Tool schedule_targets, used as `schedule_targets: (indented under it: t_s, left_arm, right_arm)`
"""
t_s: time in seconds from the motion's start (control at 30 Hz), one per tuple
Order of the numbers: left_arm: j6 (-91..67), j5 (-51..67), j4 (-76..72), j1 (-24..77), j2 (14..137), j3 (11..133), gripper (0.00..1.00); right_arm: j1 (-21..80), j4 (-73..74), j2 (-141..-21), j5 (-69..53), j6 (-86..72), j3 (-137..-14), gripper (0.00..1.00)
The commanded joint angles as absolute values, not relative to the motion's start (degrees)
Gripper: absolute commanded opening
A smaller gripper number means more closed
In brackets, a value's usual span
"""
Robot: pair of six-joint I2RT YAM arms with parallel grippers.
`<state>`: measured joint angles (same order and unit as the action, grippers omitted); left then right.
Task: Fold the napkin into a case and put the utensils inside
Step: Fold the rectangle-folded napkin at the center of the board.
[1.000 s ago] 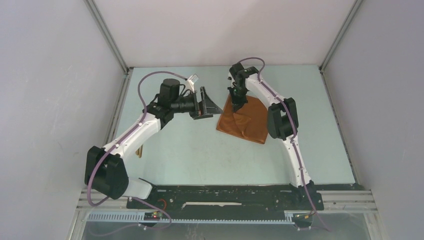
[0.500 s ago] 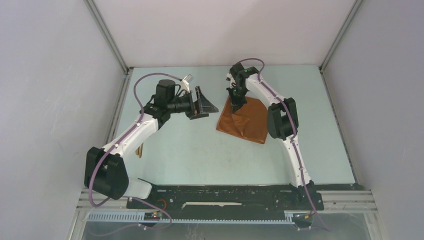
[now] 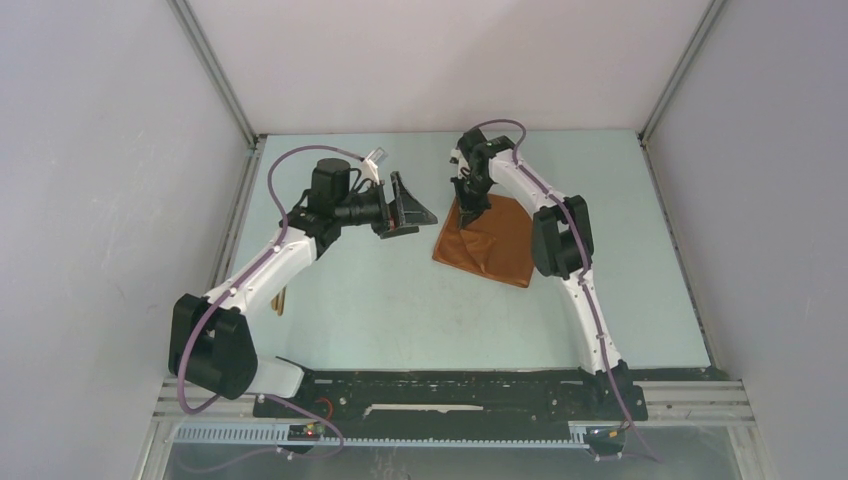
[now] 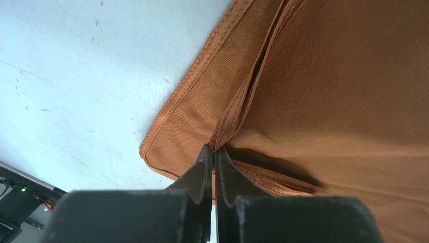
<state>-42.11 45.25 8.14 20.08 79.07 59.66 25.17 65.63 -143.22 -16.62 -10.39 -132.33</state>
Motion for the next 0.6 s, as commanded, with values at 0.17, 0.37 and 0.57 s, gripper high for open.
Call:
schedule_targets:
  t_s: [0.17, 0.37, 0.57]
  left_arm:
    - [-42.71, 46.71, 6.42, 19.78, 77.6, 59.37, 0.99]
    - [-42.88, 46.97, 6.37, 19.7, 77.78, 59.4, 0.99]
    - [-43.15, 47.2, 6.02, 19.69, 77.78, 59.23, 0.99]
  right_arm:
    - [25.4, 65.02, -144.74, -17.86, -10.37, -135.61, 0.0]
    - [25.45, 64.88, -143.44, -17.84, -10.44, -135.7, 0.0]
    - [25.4, 64.96, -143.12, -18.19, -10.72, -136.4, 0.0]
